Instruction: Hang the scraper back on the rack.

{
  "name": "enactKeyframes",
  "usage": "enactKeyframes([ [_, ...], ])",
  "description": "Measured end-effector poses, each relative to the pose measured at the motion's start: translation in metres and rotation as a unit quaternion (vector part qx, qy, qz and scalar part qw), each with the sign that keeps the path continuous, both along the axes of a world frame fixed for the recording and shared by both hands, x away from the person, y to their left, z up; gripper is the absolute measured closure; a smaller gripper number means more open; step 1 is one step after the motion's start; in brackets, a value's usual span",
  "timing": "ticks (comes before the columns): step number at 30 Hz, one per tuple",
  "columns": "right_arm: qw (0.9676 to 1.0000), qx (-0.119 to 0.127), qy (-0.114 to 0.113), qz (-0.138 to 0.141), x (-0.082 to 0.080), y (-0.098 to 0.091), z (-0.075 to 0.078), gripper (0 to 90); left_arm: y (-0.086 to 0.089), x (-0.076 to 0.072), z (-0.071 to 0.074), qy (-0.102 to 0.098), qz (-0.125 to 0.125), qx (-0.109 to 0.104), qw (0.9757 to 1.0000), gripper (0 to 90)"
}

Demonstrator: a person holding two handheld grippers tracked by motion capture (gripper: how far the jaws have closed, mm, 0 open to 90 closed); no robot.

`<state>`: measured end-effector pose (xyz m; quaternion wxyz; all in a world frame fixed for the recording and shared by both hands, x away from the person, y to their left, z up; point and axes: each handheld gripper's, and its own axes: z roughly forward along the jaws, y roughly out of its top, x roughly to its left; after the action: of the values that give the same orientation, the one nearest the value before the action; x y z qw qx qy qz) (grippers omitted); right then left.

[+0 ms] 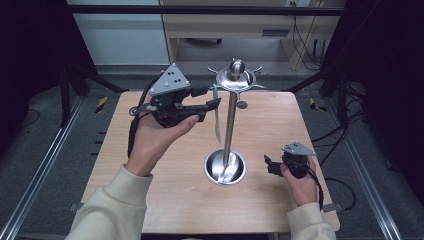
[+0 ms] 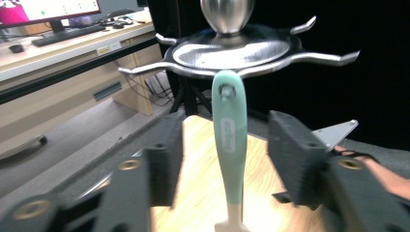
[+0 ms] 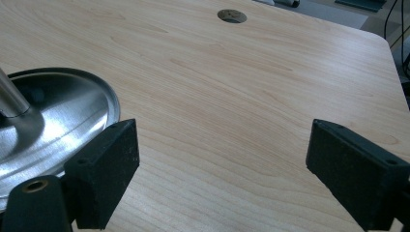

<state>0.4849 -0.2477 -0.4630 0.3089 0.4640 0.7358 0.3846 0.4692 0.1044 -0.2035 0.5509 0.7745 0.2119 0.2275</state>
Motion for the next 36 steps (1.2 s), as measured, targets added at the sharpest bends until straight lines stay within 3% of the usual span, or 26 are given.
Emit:
enactKeyframes([
  [6, 1.0000, 0.000, 0.001, 0.000, 0.000, 0.000, 0.000, 11.6, 0.011, -0.007, -0.005, -0.007, 0.013, 0.014, 0.9998, 23.3],
  [11, 1.0000, 0.001, 0.001, -0.002, 0.000, -0.001, 0.000, 11.4, 0.022, -0.013, -0.012, -0.006, 0.011, 0.039, 0.9991, 13.3],
  [22, 1.0000, 0.001, 0.002, -0.006, 0.000, -0.002, 0.000, 10.1, 0.037, -0.020, -0.053, 0.001, 0.007, 0.063, 0.9980, 8.2],
  [24, 1.0000, 0.001, 0.001, -0.006, 0.000, -0.002, 0.000, 9.5, 0.038, -0.019, -0.059, 0.011, 0.002, 0.061, 0.9981, 7.9],
  [32, 0.9999, 0.003, 0.001, -0.016, 0.000, -0.004, 0.000, 6.6, 0.045, -0.015, -0.075, 0.003, 0.011, 0.056, 0.9984, 6.1],
  [36, 0.9998, 0.007, 0.006, -0.017, 0.000, -0.004, 0.000, 6.4, 0.048, -0.012, -0.081, -0.010, 0.013, 0.057, 0.9983, 5.5],
])
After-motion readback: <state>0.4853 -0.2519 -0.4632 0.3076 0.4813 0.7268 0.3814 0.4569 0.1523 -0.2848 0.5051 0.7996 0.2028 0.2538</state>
